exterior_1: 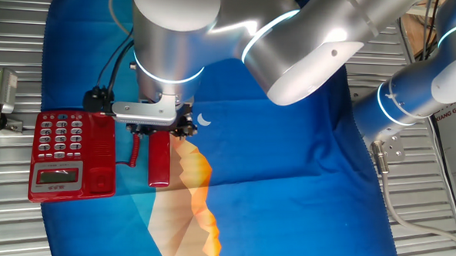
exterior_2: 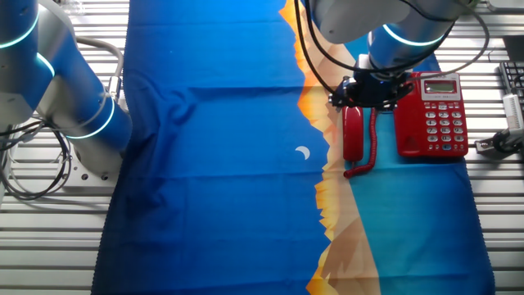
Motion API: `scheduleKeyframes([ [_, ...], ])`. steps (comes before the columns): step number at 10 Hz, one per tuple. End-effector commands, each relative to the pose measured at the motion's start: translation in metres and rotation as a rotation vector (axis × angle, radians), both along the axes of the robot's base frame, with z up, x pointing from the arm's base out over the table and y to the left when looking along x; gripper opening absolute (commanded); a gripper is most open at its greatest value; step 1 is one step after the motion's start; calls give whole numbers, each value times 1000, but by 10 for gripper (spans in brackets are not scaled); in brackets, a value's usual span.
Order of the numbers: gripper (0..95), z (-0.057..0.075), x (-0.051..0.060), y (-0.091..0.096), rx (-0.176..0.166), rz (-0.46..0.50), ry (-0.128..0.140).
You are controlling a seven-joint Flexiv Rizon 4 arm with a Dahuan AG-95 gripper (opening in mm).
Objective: Place the handset of the telephone on the corresponding phone cradle
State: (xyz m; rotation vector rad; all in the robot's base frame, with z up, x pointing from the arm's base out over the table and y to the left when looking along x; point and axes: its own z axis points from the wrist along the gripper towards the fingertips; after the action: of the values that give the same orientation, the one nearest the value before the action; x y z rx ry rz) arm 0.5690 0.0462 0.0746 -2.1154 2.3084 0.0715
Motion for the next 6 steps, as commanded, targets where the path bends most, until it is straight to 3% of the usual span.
scheduleKeyframes([
  [1, 760, 0, 0, 0, -1, -5, 0],
  [6, 760, -9, 1, -1, 5, -2, -5],
])
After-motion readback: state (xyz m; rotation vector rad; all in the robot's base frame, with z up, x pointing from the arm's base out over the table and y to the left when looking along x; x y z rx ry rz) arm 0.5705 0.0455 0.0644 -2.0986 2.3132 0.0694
